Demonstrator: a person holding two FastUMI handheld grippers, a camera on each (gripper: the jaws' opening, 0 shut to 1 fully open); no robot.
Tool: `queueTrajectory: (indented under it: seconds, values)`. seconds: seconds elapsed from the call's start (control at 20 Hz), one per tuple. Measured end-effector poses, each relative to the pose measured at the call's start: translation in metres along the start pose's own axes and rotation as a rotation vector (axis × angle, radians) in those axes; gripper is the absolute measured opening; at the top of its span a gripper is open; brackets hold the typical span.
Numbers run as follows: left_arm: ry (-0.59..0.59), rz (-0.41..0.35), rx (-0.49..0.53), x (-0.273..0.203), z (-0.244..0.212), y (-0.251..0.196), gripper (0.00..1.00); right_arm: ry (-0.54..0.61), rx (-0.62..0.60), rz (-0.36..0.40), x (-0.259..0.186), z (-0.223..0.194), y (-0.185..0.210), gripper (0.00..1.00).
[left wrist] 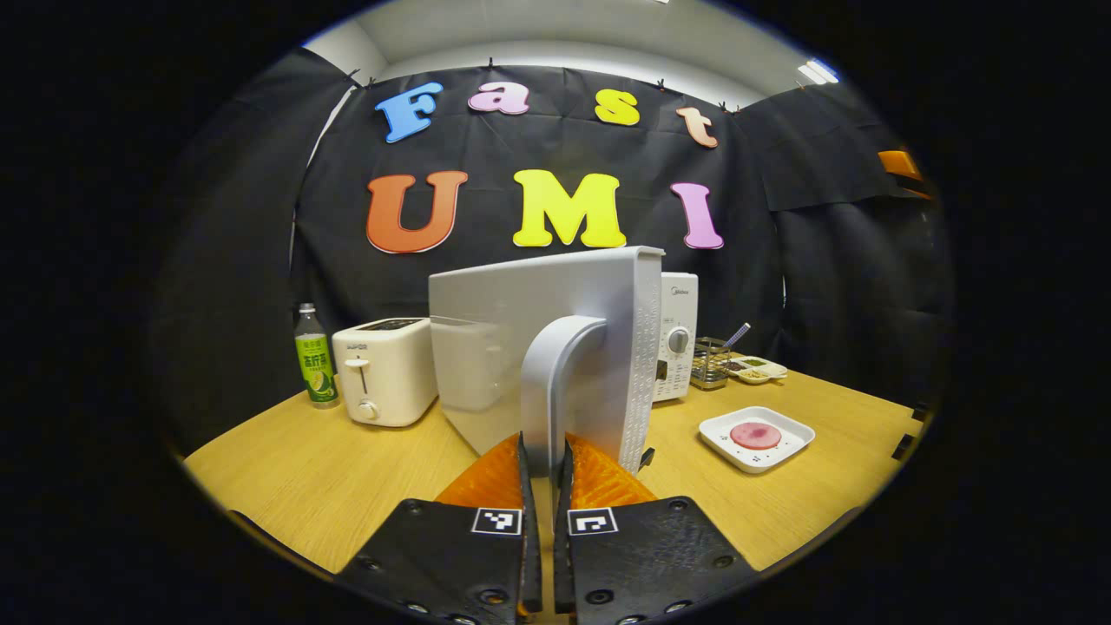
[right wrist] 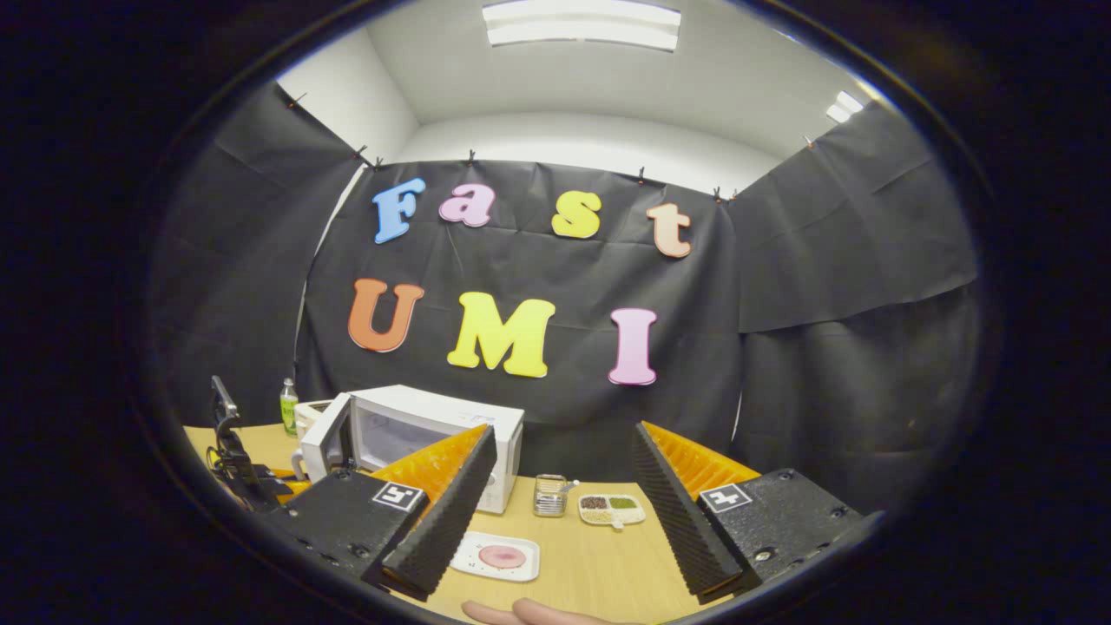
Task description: Open the microwave oven with the left hand, put the food in, and close the microwave oven.
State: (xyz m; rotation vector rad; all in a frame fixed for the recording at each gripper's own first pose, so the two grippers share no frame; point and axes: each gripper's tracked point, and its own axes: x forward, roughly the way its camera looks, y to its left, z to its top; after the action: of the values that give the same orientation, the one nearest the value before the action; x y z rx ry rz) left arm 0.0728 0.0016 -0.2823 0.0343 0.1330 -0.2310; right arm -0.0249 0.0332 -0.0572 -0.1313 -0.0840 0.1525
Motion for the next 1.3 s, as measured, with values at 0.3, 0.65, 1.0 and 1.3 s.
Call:
queueTrajectory:
  seconds: [0.3,0.65,1.0,1.3]
  values:
    - [0.065,0.029,0.027,-0.033,-0.035,0.05,0.5,0.004,-0.007,0.031,-0.002,0.005,0.026,1.0]
    - [0.025,0.19,-0.093,-0.092,-0.009,0.105,0.96,0.08,-0.047,0.071,0.013,-0.017,0.049,0.96]
    - [-0.033,0.24,-0.108,-0.152,0.06,0.095,0.95,0.32,-0.104,0.089,0.063,-0.085,0.037,1.0]
    - [-0.157,0.251,-0.146,-0.172,0.152,0.078,0.94,0.501,-0.112,0.113,0.109,-0.132,0.014,1.0]
